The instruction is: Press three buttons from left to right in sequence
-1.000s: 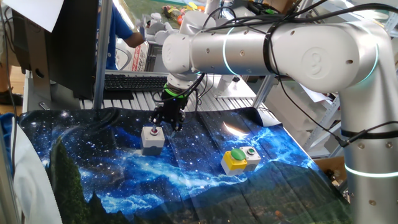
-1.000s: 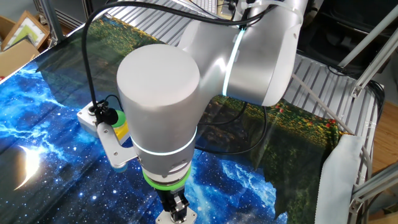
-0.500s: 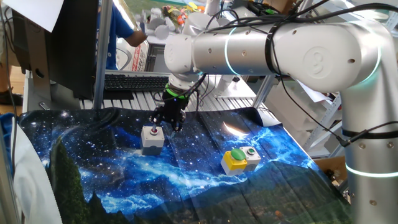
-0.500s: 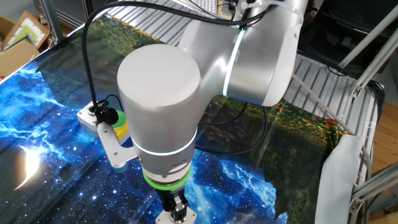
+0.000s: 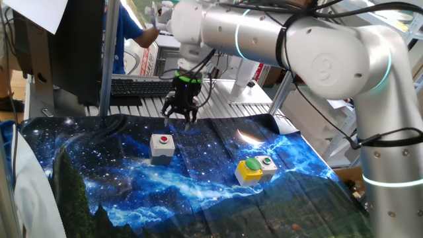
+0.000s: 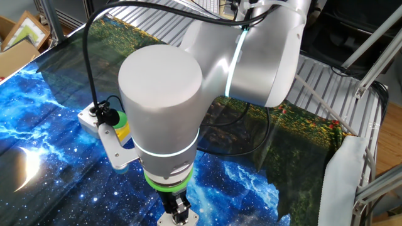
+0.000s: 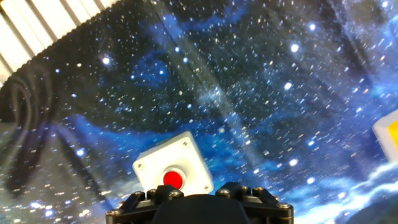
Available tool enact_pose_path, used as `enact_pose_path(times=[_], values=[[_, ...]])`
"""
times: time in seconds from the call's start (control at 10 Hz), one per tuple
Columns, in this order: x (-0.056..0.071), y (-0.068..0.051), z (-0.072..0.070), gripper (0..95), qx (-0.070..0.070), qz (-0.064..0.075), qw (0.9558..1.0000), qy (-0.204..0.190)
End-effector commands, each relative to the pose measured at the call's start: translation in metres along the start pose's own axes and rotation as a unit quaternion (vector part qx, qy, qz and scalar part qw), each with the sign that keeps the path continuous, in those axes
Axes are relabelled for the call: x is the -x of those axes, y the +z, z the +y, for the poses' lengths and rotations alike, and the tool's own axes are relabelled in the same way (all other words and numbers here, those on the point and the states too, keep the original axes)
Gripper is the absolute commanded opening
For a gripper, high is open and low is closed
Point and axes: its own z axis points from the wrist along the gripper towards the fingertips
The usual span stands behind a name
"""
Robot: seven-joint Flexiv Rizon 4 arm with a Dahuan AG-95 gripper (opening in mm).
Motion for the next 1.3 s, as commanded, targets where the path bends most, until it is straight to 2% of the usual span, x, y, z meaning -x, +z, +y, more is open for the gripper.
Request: enact_pose_path(times=[0.1, 0.3, 0.8, 1.0, 1.3], values=[[-0.0023, 0.0019, -0.0019, 57.0, 0.005, -0.005, 1.0, -0.004], [-0.002, 0.0015, -0.002, 57.0, -0.004, -0.003, 0.9984, -0.056], [0.0012, -0.006, -0.0048, 57.0, -0.019, 0.032, 0.9963, -0.078], [0.0034, -0.0057, -0.0059, 57.0, -0.027, 0.032, 0.9963, -0.076], [0.0049, -0.0053, -0.0067, 57.0, -0.027, 0.033, 0.9963, -0.074]])
